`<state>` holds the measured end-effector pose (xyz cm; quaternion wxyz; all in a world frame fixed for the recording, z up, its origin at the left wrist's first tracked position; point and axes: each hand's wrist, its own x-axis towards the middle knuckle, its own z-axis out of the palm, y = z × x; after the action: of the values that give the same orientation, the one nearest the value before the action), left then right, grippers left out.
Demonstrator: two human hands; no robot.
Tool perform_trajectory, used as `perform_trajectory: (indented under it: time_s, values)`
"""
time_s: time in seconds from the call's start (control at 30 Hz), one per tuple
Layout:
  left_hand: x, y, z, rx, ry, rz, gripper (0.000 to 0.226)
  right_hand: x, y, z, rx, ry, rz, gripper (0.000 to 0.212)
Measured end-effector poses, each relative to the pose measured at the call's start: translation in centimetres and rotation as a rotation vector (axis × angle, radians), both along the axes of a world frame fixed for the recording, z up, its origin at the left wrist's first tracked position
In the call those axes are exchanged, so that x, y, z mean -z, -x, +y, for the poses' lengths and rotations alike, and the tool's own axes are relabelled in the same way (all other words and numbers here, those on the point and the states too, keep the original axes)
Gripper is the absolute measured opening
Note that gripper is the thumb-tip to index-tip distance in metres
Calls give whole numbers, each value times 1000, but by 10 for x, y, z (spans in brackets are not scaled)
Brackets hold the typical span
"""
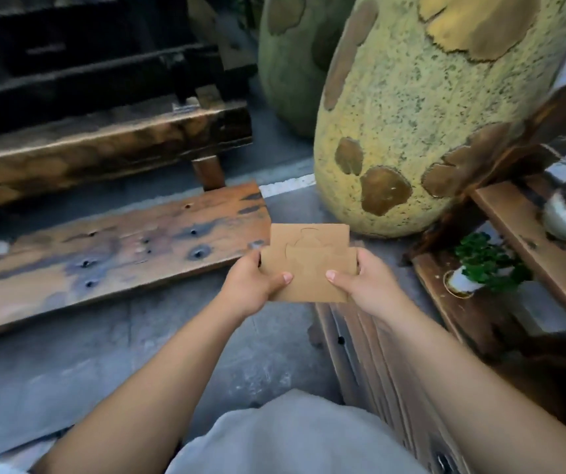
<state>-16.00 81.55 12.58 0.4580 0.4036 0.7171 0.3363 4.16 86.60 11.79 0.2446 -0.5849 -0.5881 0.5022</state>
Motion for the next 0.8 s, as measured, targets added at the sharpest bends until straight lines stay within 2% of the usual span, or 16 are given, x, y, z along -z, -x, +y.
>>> perform_trajectory:
  time_s: [0.23, 0.47, 0.63, 0.8]
  values:
    - [13, 55, -34, -329, 43, -18, 38, 14, 79, 25, -311, 80, 56, 30]
    - [21, 76, -87, -680, 60, 3, 46, 20, 152, 29, -696, 71, -24, 30]
    - [22, 81, -153, -958, 71, 41, 37, 24, 210, -6, -996, 70, -62, 27]
    - [25, 75, -220, -1191, 109, 28, 45, 25, 252, -67, -1219, 15, -89, 32]
